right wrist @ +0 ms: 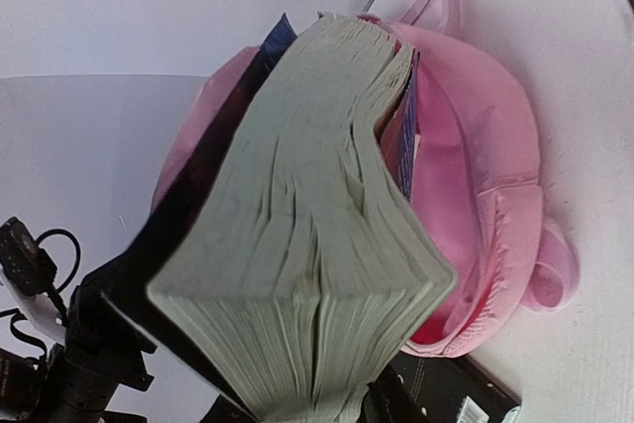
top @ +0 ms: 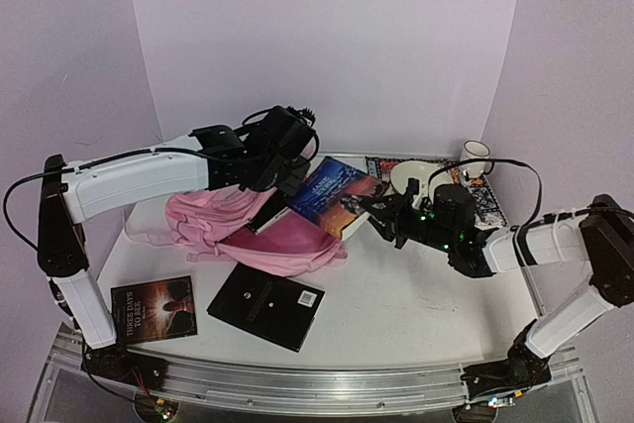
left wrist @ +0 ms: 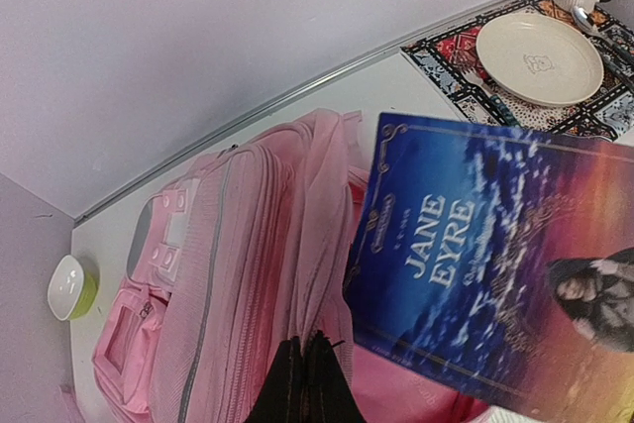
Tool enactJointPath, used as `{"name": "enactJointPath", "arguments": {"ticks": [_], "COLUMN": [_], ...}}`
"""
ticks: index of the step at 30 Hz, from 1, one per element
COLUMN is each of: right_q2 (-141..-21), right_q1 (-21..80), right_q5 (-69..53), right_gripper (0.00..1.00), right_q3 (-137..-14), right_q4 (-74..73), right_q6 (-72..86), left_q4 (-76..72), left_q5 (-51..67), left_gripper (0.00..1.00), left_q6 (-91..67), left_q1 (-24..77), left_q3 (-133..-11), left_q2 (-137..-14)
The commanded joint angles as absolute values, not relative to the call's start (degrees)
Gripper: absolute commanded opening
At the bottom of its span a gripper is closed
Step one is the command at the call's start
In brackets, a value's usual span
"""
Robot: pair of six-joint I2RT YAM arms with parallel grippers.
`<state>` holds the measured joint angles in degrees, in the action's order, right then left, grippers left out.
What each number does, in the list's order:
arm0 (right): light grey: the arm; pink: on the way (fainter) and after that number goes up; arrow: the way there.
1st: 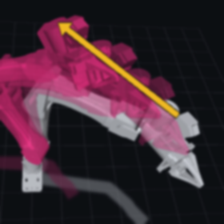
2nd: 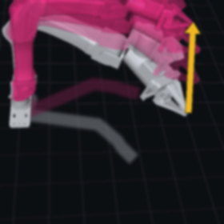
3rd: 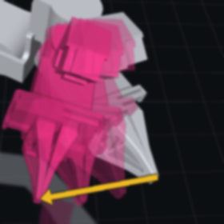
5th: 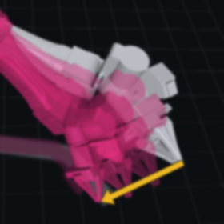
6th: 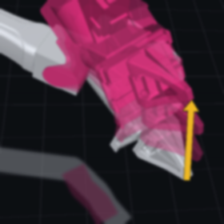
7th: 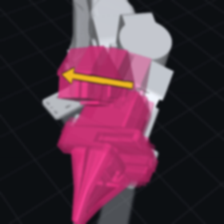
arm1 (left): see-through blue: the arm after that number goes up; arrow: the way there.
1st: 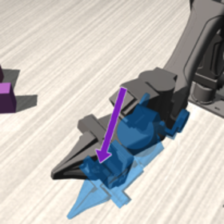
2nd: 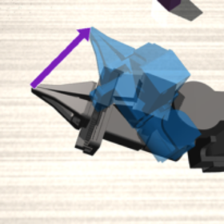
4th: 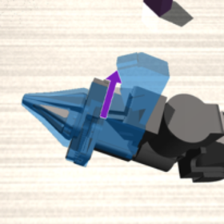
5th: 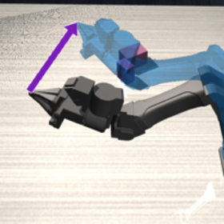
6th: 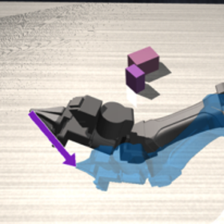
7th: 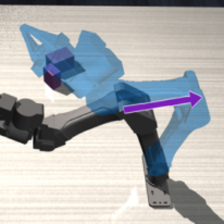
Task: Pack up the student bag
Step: Pick up the largest pocket of the bag from the student bag, then place the book in the largest pocket of the bag.
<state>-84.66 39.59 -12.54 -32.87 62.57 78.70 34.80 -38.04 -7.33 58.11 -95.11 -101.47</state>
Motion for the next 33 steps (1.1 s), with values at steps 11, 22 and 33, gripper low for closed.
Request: {"name": "enactJointPath", "arguments": {"ticks": [11,22,33], "right_q2": [-99.5,-98.1,-93.8], "right_q1": [45.6,46.5,46.5], "right_q5": [-13.4,-14.6,-16.7], "right_gripper": [0.0,0.0,0.0], "right_q3": [-53.4,-55.8,-54.0], "right_q4": [102.7,102.7,102.6], "right_q6": [77.6,78.9,78.1], "left_q4": [27.3,26.0,26.6], "left_q5": [-26.1,-33.8,-38.6], "left_gripper": [0.0,0.0,0.0], "left_q6": [-9.8,-6.8,-6.2], "left_q1": [58.6,58.4,55.4], "left_q3": [-99.5,-97.0,-95.6], "left_q2": [-96.6,-96.0,-96.7]}}
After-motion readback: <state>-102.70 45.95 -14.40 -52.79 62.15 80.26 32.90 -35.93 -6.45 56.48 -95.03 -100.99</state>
